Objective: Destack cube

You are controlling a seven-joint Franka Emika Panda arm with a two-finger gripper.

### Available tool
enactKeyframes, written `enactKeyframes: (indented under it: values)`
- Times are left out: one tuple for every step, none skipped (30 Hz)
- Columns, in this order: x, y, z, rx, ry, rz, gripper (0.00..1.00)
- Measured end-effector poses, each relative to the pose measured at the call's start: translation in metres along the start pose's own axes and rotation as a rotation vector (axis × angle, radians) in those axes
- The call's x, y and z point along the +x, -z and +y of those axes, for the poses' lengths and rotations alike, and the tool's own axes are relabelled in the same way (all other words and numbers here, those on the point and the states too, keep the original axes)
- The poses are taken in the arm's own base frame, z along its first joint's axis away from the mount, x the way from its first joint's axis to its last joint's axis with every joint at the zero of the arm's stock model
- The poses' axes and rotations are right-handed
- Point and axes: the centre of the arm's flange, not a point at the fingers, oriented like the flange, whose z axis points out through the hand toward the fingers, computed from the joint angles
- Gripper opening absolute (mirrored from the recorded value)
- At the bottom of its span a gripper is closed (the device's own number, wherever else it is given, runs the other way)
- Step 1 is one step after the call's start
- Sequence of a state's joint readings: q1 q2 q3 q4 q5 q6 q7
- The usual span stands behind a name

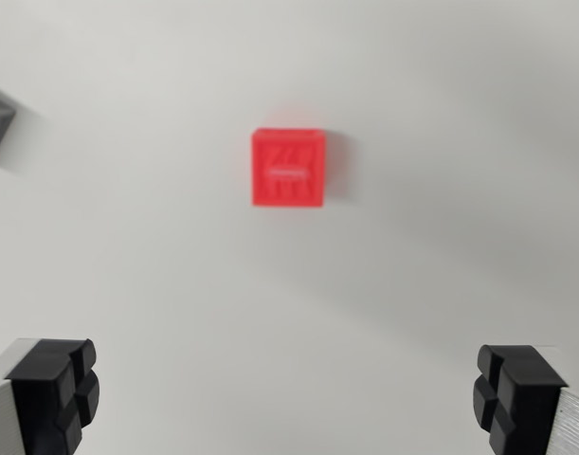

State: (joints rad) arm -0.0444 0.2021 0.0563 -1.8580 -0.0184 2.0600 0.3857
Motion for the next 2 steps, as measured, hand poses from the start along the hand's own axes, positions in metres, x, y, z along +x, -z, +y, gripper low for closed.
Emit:
enactKeyframes:
  values:
    - [0.0000,0.0000,0.0000,0.000,0.000,0.000,1.00]
    - [0.0000,0.0000,0.0000,0.000,0.000,0.000,1.00]
